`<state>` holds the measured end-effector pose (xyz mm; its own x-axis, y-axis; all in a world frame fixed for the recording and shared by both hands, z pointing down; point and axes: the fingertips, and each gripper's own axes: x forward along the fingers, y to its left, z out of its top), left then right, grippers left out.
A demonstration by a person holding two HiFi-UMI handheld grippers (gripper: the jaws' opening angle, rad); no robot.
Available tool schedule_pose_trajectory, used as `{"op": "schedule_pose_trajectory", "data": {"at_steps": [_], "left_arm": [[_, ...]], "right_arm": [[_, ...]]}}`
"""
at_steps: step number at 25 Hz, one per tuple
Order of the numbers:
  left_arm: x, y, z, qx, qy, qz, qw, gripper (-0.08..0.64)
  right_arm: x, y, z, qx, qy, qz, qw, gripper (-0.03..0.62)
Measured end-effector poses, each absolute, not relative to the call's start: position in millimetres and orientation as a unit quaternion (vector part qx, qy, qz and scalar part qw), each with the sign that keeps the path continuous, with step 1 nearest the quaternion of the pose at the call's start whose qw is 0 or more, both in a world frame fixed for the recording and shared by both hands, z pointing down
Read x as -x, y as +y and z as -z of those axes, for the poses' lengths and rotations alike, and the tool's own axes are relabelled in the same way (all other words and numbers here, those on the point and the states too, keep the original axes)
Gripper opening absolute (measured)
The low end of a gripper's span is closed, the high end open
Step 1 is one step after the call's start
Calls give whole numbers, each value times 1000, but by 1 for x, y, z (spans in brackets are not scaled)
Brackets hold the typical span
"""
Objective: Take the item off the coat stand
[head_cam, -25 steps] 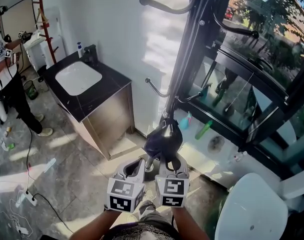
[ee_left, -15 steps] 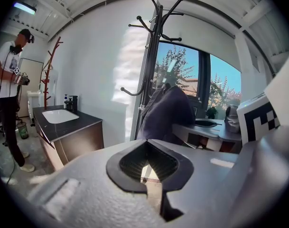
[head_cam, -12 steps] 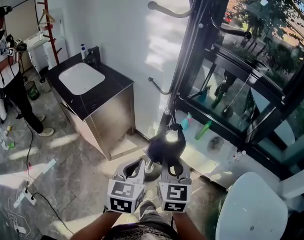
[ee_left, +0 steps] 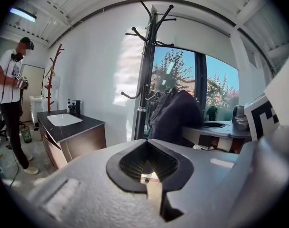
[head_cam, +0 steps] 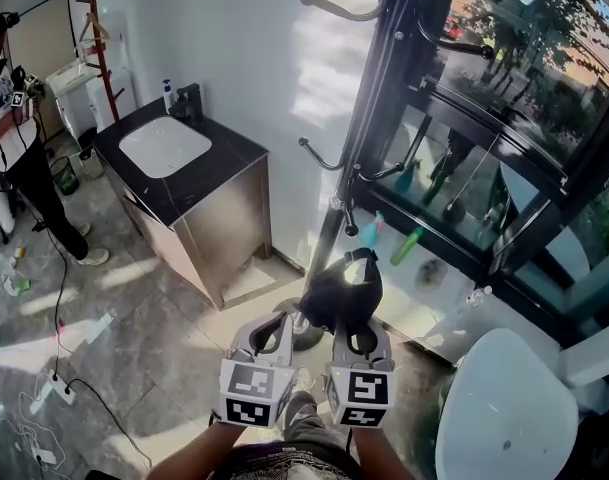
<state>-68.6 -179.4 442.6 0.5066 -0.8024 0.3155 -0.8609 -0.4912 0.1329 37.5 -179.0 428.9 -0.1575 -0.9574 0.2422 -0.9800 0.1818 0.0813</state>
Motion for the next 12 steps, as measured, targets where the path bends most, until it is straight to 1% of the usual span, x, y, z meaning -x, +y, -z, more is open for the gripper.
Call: {"op": "schedule_pose_trajectory", "data": {"at_steps": [12], "left_arm": [[46, -153, -447, -869, -463, -121, 122, 5]], "right_arm": [[-59, -140, -427, -651, -749, -62, 107, 21]]}}
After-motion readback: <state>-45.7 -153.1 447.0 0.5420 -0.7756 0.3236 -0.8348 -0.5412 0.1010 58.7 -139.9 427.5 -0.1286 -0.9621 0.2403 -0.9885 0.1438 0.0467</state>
